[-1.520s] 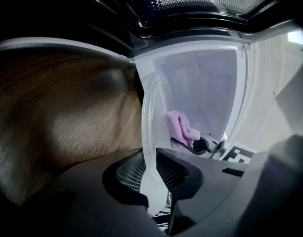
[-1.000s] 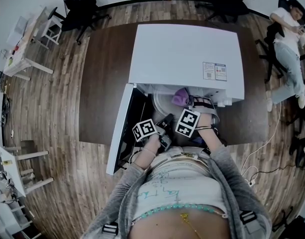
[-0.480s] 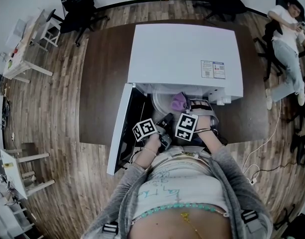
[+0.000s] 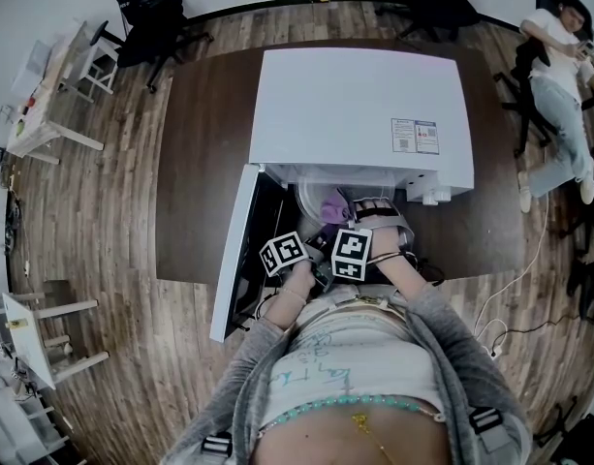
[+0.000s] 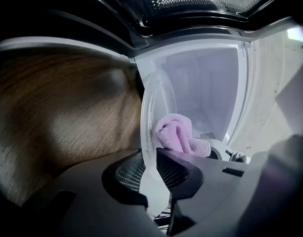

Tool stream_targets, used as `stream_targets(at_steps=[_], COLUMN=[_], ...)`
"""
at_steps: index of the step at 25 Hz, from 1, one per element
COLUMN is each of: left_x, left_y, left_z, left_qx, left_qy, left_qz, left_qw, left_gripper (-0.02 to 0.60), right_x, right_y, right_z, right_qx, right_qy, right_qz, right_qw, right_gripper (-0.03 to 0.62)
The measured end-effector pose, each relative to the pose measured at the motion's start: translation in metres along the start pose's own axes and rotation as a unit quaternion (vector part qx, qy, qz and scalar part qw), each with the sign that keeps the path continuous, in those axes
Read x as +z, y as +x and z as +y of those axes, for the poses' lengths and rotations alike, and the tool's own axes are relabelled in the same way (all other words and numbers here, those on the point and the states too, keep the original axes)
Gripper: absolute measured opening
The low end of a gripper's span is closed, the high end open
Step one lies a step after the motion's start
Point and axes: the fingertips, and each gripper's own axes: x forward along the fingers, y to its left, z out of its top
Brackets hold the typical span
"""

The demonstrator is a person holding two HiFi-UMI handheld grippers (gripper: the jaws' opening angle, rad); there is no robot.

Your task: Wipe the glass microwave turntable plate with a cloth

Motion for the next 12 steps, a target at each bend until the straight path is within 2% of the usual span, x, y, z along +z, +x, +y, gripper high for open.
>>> stream_targets(at_steps=[12], left_x=[0.0], left_y=[0.001], left_z=[0.002], left_qx=[0.006], left_qy=[0.011], left_qz=[0.011], left_qw=[0.9999], left_gripper=[0.064], right_x=[0.041], right_y=[0.006], right_z=[-0.008], right_qx=[0.008], right_qy=[-0.043], right_qz=[-0.034], right_qw=[0.998], right_gripper=[0.123])
